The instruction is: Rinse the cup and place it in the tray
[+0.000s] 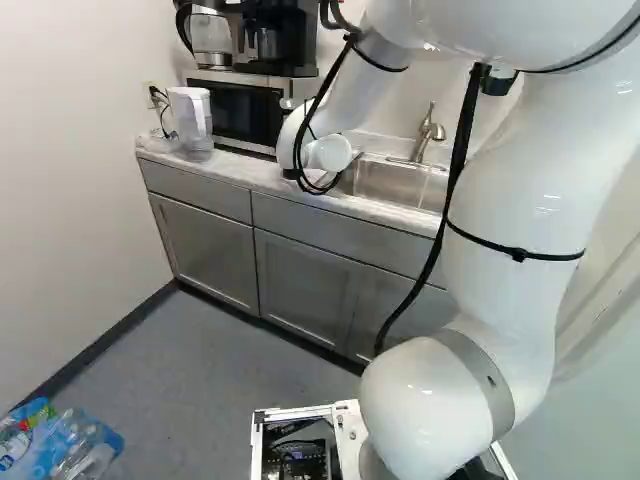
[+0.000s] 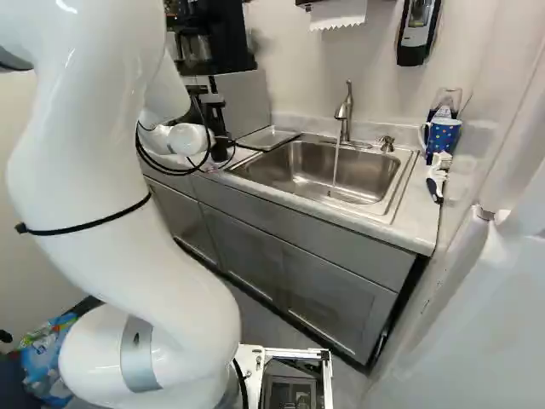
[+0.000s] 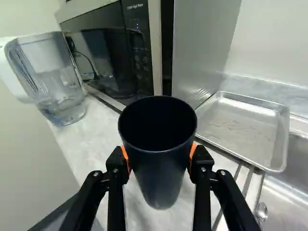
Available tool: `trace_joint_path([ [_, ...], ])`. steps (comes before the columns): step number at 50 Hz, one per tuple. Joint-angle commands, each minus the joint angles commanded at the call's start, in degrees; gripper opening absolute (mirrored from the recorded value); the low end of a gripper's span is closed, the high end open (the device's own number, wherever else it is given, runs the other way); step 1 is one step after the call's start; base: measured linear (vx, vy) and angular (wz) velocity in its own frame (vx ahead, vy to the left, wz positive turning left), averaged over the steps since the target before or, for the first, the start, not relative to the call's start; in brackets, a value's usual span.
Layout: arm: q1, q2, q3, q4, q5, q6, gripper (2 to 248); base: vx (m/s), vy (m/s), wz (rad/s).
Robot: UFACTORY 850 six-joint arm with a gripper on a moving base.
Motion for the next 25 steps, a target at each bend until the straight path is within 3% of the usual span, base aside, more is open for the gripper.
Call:
trace_joint_path([
  [25,-2.8,-0.7,-3.9,0.0,0.0,0.0,126,0.000,0.000,0.000],
])
